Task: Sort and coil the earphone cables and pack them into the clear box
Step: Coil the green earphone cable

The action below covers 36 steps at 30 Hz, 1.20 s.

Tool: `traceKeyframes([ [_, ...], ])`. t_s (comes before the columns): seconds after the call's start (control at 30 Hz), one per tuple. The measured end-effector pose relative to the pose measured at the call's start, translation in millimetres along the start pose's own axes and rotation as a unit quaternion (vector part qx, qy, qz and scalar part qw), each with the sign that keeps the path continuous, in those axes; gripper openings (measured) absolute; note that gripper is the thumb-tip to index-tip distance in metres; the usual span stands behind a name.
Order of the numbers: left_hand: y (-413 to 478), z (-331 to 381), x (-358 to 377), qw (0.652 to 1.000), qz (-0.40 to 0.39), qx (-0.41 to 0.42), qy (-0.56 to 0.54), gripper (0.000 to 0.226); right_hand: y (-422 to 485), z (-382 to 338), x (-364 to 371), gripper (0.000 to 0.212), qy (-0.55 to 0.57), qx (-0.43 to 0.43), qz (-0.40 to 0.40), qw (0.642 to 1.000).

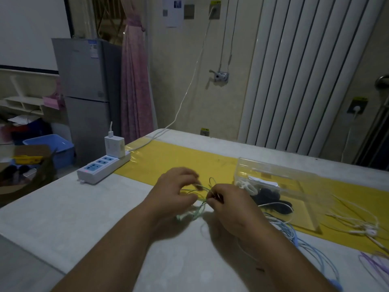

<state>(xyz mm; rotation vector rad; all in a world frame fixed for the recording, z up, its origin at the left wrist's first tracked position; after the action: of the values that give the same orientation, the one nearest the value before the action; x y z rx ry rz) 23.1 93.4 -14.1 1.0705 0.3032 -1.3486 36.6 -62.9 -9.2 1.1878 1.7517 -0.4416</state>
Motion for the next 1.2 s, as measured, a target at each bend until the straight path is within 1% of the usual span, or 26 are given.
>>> traceKeyframes([
  [0.03,-0.1,-1.4,0.4,1.0,0.004,-0.024,-0.018,0.019,0.4,1.4,-1.6,0.007,0.031,0.009,0.013,0.999],
  [0.07,-0.7,-3.7,-0.1,0.997,0.018,-0.056,-0.054,0.011,1.1,3.3,-3.5,0.006,0.07,0.019,0.029,0.997],
  [0.13,-2.4,-8.1,-7.1,0.987,0.089,-0.087,-0.101,0.017,0.1,5.9,-10.1,0.008,0.192,0.035,0.071,0.978],
  [0.2,-5.2,-8.1,-18.9,0.976,0.165,-0.096,-0.109,0.019,-3.7,7.6,-17.2,0.01,0.315,0.047,0.106,0.942],
  [0.27,-7.9,-13.9,-30.4,0.954,0.232,-0.126,-0.144,0.02,-7.0,8.9,-24.7,0.013,0.351,0.047,0.133,0.926],
  [0.33,-10.7,-22.6,-39.7,0.931,0.278,-0.158,-0.177,0.022,-7.5,9.6,-25.8,0.015,0.358,0.045,0.129,0.924],
  [0.37,-12.0,-25.2,-41.8,0.925,0.286,-0.171,-0.184,0.022,-7.3,9.7,-24.7,0.015,0.351,0.047,0.119,0.927],
  [0.43,-12.5,-26.2,-41.3,0.925,0.278,-0.181,-0.185,0.02,-6.7,9.0,-20.4,0.017,0.319,0.049,0.098,0.941],
  [0.5,-11.4,-23.4,-36.8,0.935,0.26,-0.179,-0.164,0.016,-6.9,3.9,-15.6,0.016,0.296,0.038,0.081,0.951],
  [0.57,-11.3,-19.1,-34.2,0.94,0.254,-0.179,-0.141,0.017,-7.6,-4.1,-11.0,0.015,0.274,0.022,0.06,0.96],
  [0.63,-11.4,-13.7,-35.7,0.942,0.263,-0.155,-0.138,0.023,-8.3,-13.0,-3.1,0.015,0.239,0.004,0.017,0.971],
  [0.7,-11.6,-6.2,-38.1,0.944,0.268,-0.121,-0.15,0.022,-7.8,-21.5,7.0,0.026,0.168,-0.013,-0.024,0.985],
  [0.77,-11.9,-1.4,-37.5,0.948,0.262,-0.099,-0.15,0.017,-7.6,-29.5,16.7,0.035,0.115,-0.027,-0.043,0.992],
  [0.83,-11.6,1.0,-35.2,0.954,0.253,-0.087,-0.136,0.015,-8.6,-38.4,23.4,0.03,0.091,-0.044,-0.043,0.994],
  [0.9,-10.9,2.5,-34.2,0.954,0.252,-0.074,-0.14,0.017,-8.3,-45.4,24.2,0.015,0.071,-0.067,-0.029,0.995],
  [0.97,-10.1,0.6,-34.5,0.952,0.253,-0.071,-0.155,0.018,-8.2,-45.9,14.7,0.01,0.092,-0.081,0.008,0.992],
  [1.0,-9.7,-1.9,-35.0,0.95,0.258,-0.077,-0.159,0.015,-8.4,-42.5,5.9,0.01,0.127,-0.078,0.04,0.988],
  [1.07,-9.9,-8.3,-36.7,0.941,0.271,-0.105,-0.174,0.012,-11.8,-30.9,-15.4,0.013,0.22,-0.053,0.116,0.967],
  [1.13,-10.0,-15.8,-38.0,0.931,0.275,-0.146,-0.191,0.021,-16.0,-20.3,-32.3,0.014,0.288,-0.028,0.17,0.942],
  [1.2,-11.5,-23.0,-39.5,0.926,0.271,-0.191,-0.179,0.032,-17.2,-12.4,-42.4,0.014,0.316,-0.012,0.2,0.927],
])
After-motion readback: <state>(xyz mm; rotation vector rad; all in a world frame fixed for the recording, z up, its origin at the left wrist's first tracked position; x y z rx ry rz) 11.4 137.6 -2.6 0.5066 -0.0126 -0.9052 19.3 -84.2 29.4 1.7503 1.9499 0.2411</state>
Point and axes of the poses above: each hand's wrist, its own y-axis towards the middle knuckle, its own x-axis out of the palm, z = x × y, the point moved 6 cm from there along y, towards the middle knuckle, and after that the axes turned 4 degrees about -z, right-handed, at the moved point
